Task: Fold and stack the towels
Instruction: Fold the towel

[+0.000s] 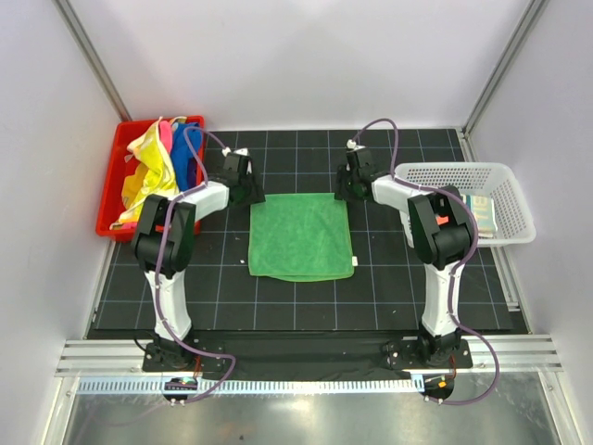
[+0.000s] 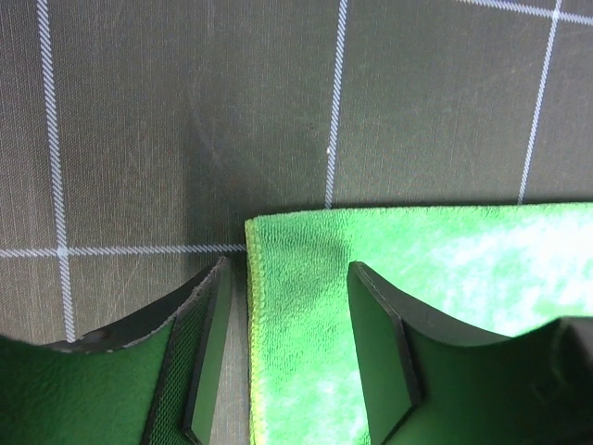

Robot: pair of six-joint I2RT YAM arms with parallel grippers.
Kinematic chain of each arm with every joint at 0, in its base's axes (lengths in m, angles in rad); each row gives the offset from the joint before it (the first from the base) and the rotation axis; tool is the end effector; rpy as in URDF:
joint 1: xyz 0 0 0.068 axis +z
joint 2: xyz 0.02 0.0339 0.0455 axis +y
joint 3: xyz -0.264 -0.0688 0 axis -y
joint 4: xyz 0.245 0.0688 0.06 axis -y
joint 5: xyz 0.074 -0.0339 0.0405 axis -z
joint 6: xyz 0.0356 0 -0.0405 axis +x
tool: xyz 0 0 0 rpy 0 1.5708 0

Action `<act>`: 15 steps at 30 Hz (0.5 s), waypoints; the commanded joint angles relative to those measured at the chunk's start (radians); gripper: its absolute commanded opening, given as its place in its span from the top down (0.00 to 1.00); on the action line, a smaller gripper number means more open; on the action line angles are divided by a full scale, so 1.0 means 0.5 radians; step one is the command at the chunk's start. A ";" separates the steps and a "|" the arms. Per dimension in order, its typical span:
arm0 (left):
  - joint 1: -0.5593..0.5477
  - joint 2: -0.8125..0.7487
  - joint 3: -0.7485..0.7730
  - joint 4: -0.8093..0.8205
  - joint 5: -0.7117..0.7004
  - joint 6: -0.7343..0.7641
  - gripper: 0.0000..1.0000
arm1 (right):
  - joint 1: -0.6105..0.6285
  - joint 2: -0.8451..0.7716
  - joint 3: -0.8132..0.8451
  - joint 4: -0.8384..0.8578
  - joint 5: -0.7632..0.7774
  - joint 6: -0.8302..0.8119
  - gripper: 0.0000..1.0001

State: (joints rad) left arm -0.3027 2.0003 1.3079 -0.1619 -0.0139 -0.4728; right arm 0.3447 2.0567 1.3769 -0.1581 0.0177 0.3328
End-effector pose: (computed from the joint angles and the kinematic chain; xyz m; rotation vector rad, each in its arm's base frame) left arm 0.4094 -0.1274 0.1607 -0.2147 2.4435 -0.3315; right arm 0.4189 0.1497 0.1581 -0.0062 2.4291 0.2895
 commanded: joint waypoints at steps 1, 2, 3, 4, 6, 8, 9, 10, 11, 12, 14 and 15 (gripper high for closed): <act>0.007 0.074 0.010 0.051 0.019 -0.051 0.44 | 0.047 0.065 0.056 -0.009 0.038 -0.028 0.55; 0.007 0.089 0.004 0.048 -0.003 -0.057 0.45 | 0.053 0.074 0.059 -0.006 0.038 -0.021 0.57; 0.007 0.095 -0.002 0.051 -0.009 -0.064 0.45 | 0.059 0.086 0.059 -0.006 0.038 -0.018 0.57; 0.004 0.104 -0.017 0.057 -0.009 -0.073 0.45 | 0.065 0.090 0.059 -0.009 0.056 -0.015 0.58; 0.004 0.117 -0.029 0.075 -0.009 -0.079 0.48 | 0.068 0.099 0.059 -0.009 0.057 0.000 0.60; 0.001 0.126 -0.057 0.097 0.000 -0.091 0.50 | 0.071 0.096 0.053 -0.018 0.063 0.012 0.64; -0.002 0.132 -0.063 0.121 0.006 -0.094 0.51 | 0.072 0.090 0.041 -0.012 0.066 0.018 0.66; 0.001 0.132 -0.069 0.130 0.012 -0.100 0.53 | 0.072 0.084 0.038 -0.009 0.069 0.022 0.69; -0.002 0.132 -0.085 0.146 0.019 -0.107 0.56 | 0.072 0.080 0.032 -0.006 0.072 0.025 0.71; -0.005 0.132 -0.094 0.182 0.022 -0.110 0.58 | 0.068 0.077 0.035 -0.009 0.075 0.025 0.73; -0.008 0.135 -0.103 0.204 0.022 -0.119 0.67 | 0.068 0.068 0.032 -0.009 0.084 0.019 0.78; -0.008 0.129 -0.103 0.213 0.022 -0.119 0.70 | 0.068 0.062 0.038 -0.009 0.093 0.015 0.80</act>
State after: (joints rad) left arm -0.3027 2.0262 1.2881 -0.0479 -0.0143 -0.5194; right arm 0.3714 2.0769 1.3933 -0.1448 0.0433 0.3405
